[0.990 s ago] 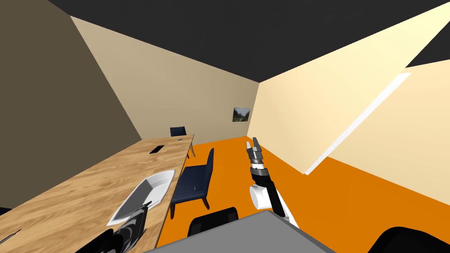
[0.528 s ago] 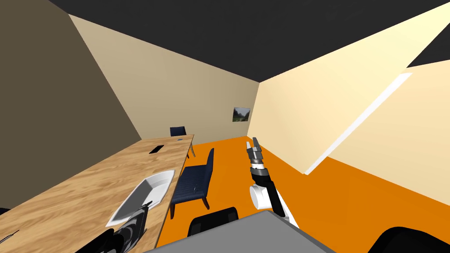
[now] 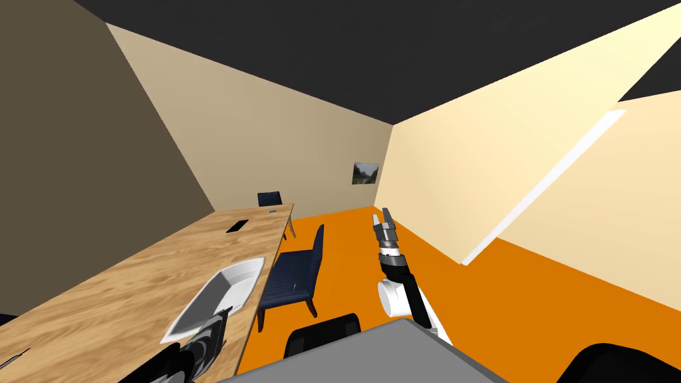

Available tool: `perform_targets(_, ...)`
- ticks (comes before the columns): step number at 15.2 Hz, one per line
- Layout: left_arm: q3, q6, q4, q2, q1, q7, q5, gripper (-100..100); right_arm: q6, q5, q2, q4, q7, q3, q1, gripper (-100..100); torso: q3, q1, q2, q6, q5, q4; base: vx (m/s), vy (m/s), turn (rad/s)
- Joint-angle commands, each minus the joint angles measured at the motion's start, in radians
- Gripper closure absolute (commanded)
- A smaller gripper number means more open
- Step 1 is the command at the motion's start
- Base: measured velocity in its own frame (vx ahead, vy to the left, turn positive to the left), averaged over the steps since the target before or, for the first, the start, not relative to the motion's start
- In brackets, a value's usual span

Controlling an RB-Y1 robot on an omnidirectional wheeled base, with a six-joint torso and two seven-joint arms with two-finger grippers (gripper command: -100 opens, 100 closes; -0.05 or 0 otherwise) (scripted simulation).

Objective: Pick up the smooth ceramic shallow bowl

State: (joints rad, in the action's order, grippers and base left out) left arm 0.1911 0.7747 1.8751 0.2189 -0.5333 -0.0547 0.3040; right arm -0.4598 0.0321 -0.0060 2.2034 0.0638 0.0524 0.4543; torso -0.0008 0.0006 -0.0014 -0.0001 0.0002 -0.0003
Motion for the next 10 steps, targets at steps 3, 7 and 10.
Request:
perform_targets(3, 0.006, -0.009, 0.010, 0.004, 0.010, 0.000, -0.001, 100, 0.000, 0.000, 0.000, 0.000, 0.000, 0.000, 0.000, 0, -0.002, 0.000, 0.003, -0.003, 0.006, -0.006, 0.006, 0.002, 0.010)
perform_targets(7, 0.003, 0.018, 0.033, 0.004, -0.016, -0.001, 0.007, 100, 0.000, 0.000, 0.000, 0.000, 0.000, 0.000, 0.000, 0, -0.003, 0.002, 0.004, -0.004, 0.012, -0.010, -0.003, -0.002, -0.016)
perform_targets(10, 0.004, 0.023, 0.045, 0.003, -0.021, -0.002, 0.008, 100, 0.000, 0.000, 0.000, 0.000, 0.000, 0.000, 0.000, 0, -0.003, 0.002, 0.004, -0.004, 0.011, -0.010, -0.008, -0.002, -0.010)
